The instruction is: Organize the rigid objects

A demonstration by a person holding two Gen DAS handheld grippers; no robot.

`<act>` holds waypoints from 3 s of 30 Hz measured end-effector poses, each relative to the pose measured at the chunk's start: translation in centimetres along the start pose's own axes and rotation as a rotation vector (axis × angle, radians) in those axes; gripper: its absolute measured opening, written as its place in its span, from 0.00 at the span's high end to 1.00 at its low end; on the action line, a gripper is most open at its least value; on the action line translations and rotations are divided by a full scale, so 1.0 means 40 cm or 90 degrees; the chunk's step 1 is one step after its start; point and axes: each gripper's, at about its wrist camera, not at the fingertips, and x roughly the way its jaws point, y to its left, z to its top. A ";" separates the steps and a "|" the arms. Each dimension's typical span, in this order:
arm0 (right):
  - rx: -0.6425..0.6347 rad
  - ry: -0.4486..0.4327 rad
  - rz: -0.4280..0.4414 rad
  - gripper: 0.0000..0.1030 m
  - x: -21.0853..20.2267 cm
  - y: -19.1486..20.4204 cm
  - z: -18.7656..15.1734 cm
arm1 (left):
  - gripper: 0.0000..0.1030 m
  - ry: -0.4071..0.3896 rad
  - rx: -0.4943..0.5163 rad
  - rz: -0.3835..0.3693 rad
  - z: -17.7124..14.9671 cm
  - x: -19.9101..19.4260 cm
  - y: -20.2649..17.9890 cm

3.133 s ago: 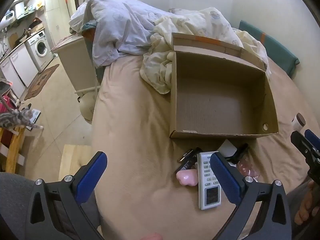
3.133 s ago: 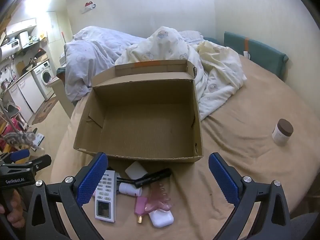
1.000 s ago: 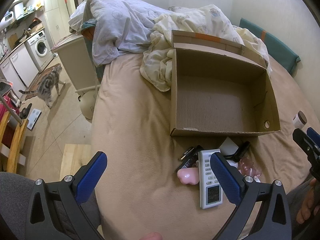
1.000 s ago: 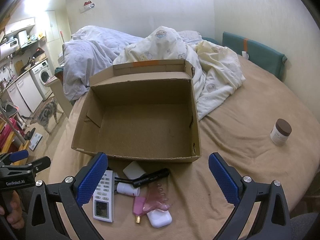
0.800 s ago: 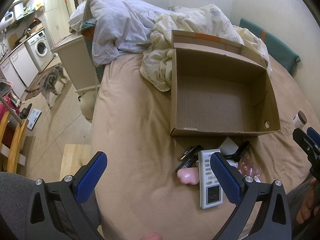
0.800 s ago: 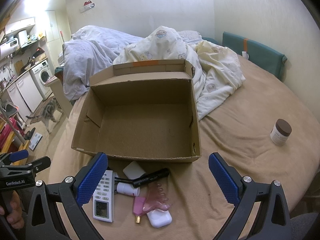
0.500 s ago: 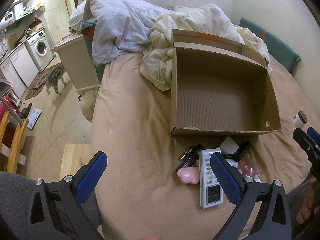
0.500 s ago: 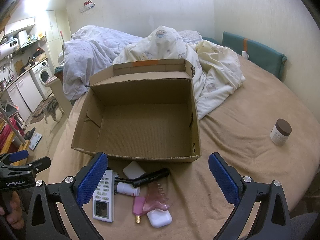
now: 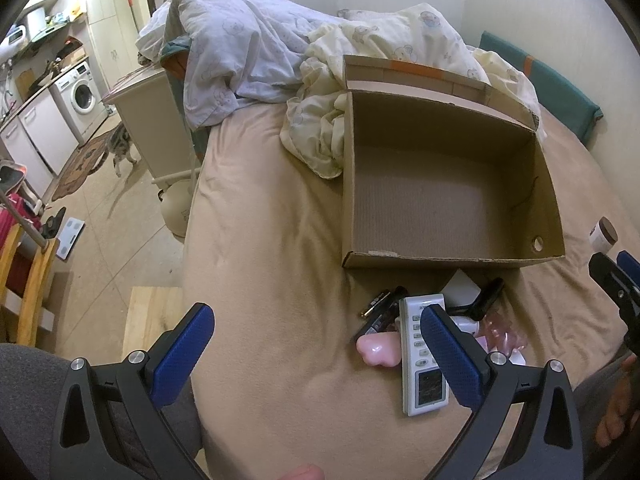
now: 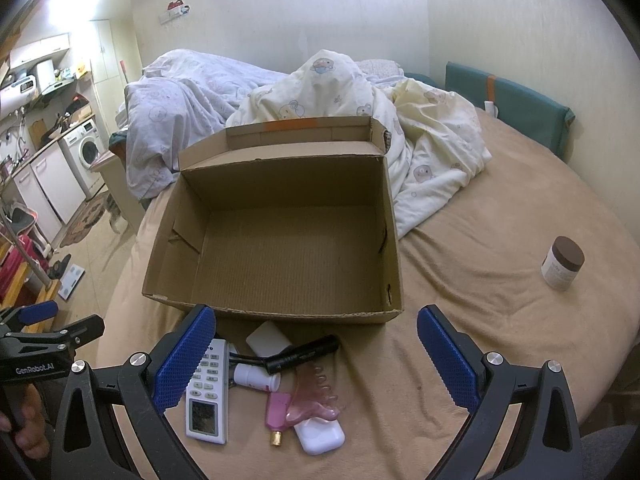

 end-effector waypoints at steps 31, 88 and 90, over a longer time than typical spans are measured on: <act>0.078 0.203 0.103 0.00 0.144 -0.090 0.017 | 0.01 0.168 0.030 -0.026 -0.014 0.125 -0.103; -0.080 0.434 0.081 0.84 0.267 0.069 -0.181 | 0.61 0.236 0.060 0.016 -0.025 0.153 -0.167; -0.062 0.435 0.096 0.84 0.261 0.021 -0.159 | 0.61 0.240 0.053 0.011 -0.020 0.161 -0.173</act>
